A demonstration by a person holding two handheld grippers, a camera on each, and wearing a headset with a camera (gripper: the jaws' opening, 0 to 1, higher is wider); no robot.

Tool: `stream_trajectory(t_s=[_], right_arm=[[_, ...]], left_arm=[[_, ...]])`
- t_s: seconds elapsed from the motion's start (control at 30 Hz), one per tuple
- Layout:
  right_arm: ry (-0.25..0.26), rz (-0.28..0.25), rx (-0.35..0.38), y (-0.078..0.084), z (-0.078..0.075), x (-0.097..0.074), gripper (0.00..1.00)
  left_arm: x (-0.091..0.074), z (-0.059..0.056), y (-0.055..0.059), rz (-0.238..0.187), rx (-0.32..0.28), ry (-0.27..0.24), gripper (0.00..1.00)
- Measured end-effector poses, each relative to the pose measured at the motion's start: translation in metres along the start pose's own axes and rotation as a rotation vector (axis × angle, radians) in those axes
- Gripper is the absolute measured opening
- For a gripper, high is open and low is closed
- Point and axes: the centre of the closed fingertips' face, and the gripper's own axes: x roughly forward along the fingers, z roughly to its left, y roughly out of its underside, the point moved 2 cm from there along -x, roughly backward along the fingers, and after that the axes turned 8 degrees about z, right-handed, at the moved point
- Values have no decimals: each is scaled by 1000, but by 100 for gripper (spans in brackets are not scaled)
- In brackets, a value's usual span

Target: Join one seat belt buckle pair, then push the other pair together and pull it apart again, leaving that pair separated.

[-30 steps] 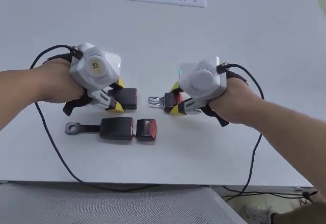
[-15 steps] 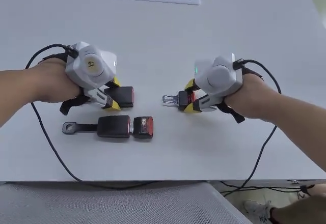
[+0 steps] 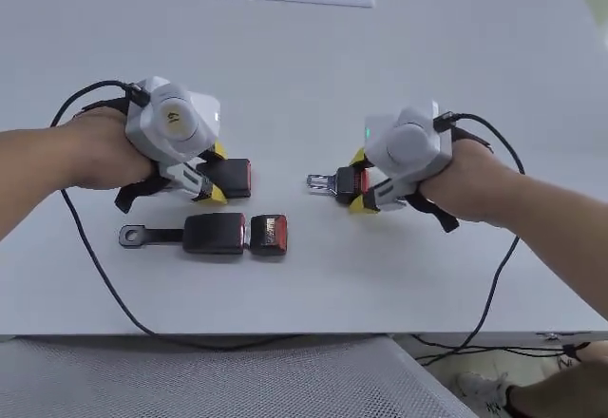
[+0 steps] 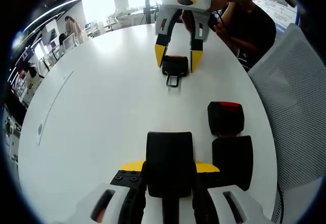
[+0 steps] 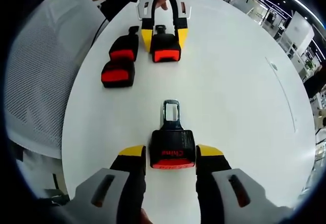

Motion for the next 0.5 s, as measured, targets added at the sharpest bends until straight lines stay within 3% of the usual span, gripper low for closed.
stream_trajectory(t_s=[0.3,0.5], right_arm=[[28,-24,13,-9,-1,-6,43],[37,-52,27,-13,1,-8,48]], left_arm=[[-1,1,-1,3,24,-30,37],[-6,0,-1,-17,-1,-37,49]])
